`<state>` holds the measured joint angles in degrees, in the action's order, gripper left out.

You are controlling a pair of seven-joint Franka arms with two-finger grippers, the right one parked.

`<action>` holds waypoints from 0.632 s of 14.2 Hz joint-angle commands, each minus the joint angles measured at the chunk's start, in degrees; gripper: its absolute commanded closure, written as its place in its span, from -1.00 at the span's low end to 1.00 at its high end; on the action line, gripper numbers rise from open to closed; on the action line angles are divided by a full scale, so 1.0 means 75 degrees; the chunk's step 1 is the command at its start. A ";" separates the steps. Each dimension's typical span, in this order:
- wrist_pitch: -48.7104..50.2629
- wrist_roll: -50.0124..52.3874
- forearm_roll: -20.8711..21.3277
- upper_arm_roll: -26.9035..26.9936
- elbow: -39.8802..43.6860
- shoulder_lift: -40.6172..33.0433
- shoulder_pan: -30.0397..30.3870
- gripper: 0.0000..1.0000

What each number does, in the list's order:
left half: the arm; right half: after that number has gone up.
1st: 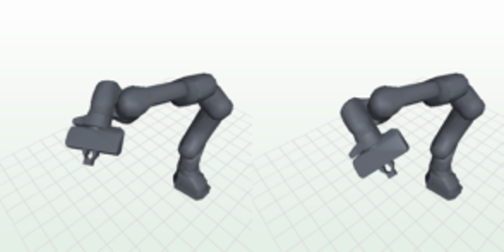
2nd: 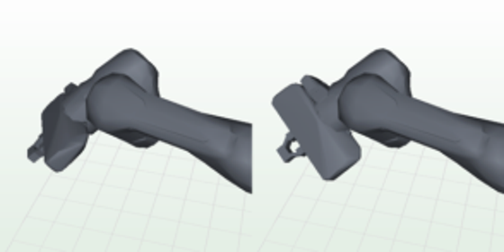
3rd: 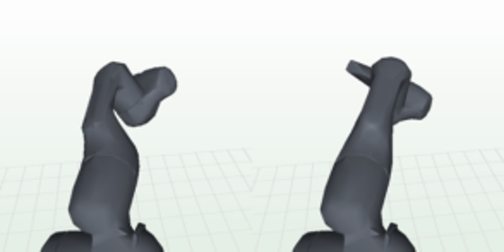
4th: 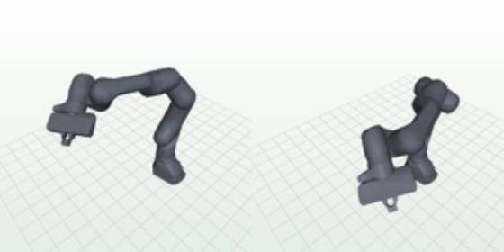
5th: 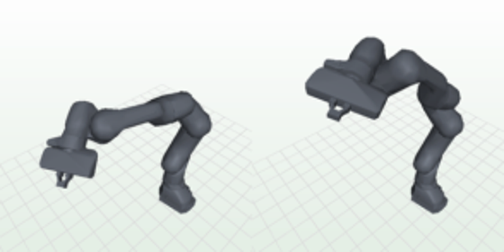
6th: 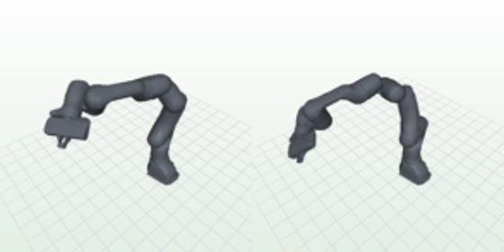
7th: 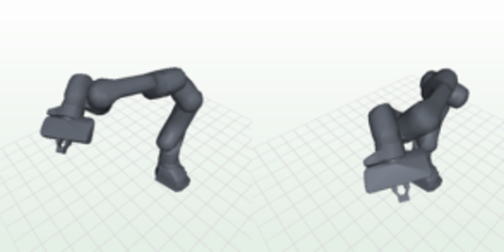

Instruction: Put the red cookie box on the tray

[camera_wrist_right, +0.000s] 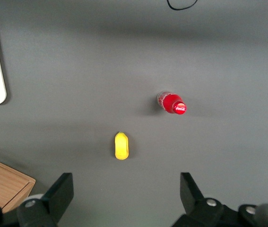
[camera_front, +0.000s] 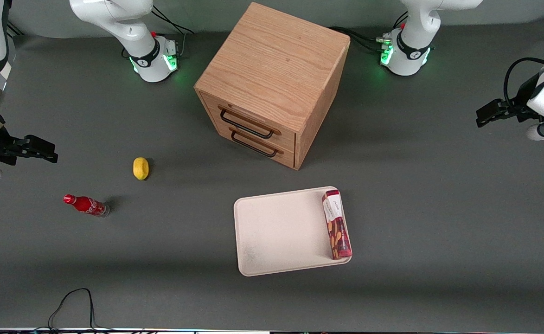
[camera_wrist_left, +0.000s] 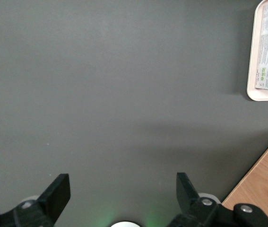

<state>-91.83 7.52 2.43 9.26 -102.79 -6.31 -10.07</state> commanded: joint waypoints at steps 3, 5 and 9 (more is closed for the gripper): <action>0.0490 0.0006 -0.0054 -0.0974 0.0463 0.0148 0.0988 -1.00; 0.0490 0.0041 -0.0054 -0.0954 0.0498 0.0184 0.0945 -1.00; 0.0502 0.0053 0.0004 -0.0649 0.1106 0.0582 0.0616 -1.00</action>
<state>-89.77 7.61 2.42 2.95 -99.33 -4.71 -4.16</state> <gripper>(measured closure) 0.000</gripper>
